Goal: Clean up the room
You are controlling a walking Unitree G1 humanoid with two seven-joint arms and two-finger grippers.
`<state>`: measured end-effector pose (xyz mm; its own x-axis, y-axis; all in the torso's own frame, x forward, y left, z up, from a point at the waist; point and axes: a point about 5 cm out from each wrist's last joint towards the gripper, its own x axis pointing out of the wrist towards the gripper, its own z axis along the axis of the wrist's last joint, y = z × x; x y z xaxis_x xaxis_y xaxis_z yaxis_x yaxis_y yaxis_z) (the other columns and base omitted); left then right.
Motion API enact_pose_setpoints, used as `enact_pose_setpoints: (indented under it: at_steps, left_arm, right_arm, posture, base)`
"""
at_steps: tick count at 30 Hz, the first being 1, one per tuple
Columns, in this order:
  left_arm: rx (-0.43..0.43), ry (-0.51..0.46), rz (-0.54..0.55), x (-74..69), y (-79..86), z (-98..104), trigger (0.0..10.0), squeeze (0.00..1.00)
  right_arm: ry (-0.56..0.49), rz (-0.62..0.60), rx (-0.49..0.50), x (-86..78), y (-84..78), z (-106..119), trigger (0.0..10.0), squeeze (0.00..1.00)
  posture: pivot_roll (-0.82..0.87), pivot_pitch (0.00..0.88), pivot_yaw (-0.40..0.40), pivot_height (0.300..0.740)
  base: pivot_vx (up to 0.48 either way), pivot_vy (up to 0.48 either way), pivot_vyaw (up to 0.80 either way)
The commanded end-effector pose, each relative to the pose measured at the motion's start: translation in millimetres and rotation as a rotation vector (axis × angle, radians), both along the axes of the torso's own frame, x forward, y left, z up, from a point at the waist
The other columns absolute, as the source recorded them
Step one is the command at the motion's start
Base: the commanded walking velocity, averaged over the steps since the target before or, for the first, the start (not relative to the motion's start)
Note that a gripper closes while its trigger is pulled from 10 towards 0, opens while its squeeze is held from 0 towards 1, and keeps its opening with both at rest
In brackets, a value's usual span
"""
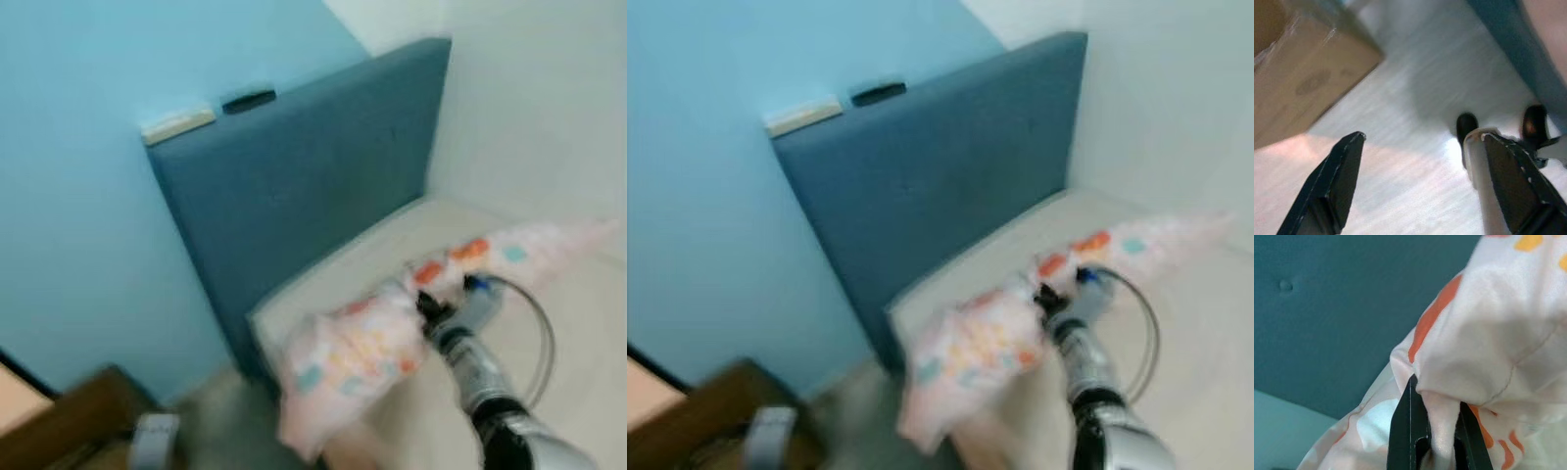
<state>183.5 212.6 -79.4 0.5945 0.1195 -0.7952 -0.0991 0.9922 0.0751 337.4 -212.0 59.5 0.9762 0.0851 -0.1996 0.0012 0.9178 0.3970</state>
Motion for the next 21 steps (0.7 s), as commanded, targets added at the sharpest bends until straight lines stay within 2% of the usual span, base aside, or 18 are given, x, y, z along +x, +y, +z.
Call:
enact_pose_setpoints:
  at_steps: [1, 5, 6, 14, 21]
  left_arm:
    - [-0.001, -0.010, 0.036, 0.1, 4.9, 1.1, 10.0, 0.00]
    - [-0.007, -0.011, 0.044, -0.6, 4.3, 0.6, 10.0, 0.00]
    - [-0.010, -0.011, 0.042, -1.0, 3.5, 0.3, 10.0, 0.00]
    - [-0.028, -0.011, 0.060, -3.4, 1.0, -1.2, 10.0, 0.00]
    - [-0.022, -0.006, 0.059, -5.2, 0.7, -2.2, 10.0, 0.00]
  right_arm:
    - [-0.016, 0.036, -0.023, 0.2, 2.8, 1.2, 0.0, 0.00]
    - [-0.015, 0.064, -0.025, -1.3, 6.0, -0.9, 0.0, 0.00]
    - [-0.001, 0.089, -0.055, -2.6, 8.1, -3.3, 0.0, 0.00]
    - [0.047, 0.107, -0.096, -7.8, 11.6, -12.6, 0.0, 0.00]
    - [0.077, 0.052, -0.078, -11.3, 5.2, -17.2, 0.0, 0.00]
  posture:
    - [-0.04, 0.087, 0.043, 0.720]
    - [-0.04, 0.088, 0.039, 0.720]
    - [-0.05, 0.090, 0.034, 0.720]
    - [-0.05, 0.097, 0.019, 0.720]
    - [-0.05, 0.099, 0.020, 0.720]
  base:
    - [0.000, 0.000, 0.00]
    - [0.000, 0.000, 0.00]
    - [0.000, 0.000, 0.80]
    - [0.000, 0.000, 0.80]
    - [0.000, 0.000, 0.00]
